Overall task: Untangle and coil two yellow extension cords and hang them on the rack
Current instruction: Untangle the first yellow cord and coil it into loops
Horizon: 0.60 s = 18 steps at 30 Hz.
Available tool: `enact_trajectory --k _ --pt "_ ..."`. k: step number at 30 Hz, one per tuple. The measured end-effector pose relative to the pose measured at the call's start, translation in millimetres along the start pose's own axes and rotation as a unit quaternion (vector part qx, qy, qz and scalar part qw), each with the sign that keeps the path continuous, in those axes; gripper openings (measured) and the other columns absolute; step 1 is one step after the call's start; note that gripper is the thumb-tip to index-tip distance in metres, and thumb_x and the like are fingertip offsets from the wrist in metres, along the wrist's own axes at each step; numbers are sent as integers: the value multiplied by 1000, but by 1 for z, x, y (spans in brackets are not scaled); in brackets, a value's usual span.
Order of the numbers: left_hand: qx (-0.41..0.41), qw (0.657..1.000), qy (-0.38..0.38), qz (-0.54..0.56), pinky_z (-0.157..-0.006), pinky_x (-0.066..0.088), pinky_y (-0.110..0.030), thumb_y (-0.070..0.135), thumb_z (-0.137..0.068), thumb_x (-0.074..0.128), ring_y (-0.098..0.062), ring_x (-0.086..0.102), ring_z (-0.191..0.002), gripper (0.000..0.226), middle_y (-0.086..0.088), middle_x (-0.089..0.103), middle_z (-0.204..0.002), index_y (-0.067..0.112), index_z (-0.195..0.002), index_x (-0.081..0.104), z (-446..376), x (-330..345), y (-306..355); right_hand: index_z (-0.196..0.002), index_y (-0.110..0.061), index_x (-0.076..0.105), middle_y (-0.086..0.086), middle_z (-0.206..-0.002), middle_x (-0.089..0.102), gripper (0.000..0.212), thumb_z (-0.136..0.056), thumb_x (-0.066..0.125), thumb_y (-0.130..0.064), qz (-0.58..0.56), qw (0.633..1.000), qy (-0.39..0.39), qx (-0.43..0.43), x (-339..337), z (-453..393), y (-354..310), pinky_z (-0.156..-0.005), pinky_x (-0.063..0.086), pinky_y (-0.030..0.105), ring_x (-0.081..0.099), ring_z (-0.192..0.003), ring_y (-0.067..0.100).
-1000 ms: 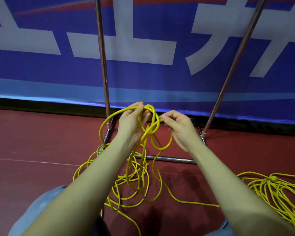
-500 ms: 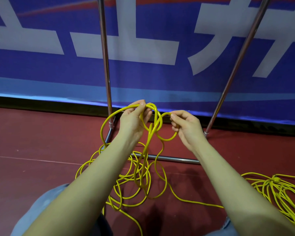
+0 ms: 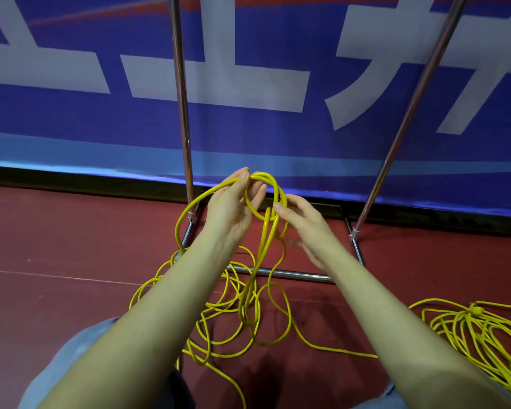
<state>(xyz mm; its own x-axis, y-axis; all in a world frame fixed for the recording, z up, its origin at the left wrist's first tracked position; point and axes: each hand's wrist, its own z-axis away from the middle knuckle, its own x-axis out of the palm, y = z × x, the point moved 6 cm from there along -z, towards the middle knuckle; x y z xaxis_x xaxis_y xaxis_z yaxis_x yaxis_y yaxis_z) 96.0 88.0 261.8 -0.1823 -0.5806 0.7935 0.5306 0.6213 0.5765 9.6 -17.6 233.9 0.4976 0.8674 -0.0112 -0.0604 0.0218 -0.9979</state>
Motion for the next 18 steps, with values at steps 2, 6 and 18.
enact_trajectory --k 2,6,18 --pt "8 1000 3 2 -61 58 -24 4 -94 53 -16 69 -63 5 -12 65 -79 5 -92 57 0 1 2 -114 -20 62 -4 -92 63 23 -92 58 -27 -56 998 -18 -2 3 1 -4 -71 43 35 54 -82 11" --pt "15 1000 13 -14 -62 57 -21 5 -95 53 -12 66 -62 5 -11 62 -83 8 -91 56 -4 -6 6 -112 -17 62 -1 -96 64 28 -96 44 -4 -118 990 -13 -74 -2 -2 -15 -70 40 23 55 -90 11" --pt "-68 935 -160 -309 -70 50 -23 10 -84 64 -9 60 -64 2 0 64 -68 9 -84 62 11 13 -5 -82 -11 60 -3 -65 67 18 -87 57 7 -156 974 100 -130 -24 -2 -24 -57 37 17 53 -58 6"
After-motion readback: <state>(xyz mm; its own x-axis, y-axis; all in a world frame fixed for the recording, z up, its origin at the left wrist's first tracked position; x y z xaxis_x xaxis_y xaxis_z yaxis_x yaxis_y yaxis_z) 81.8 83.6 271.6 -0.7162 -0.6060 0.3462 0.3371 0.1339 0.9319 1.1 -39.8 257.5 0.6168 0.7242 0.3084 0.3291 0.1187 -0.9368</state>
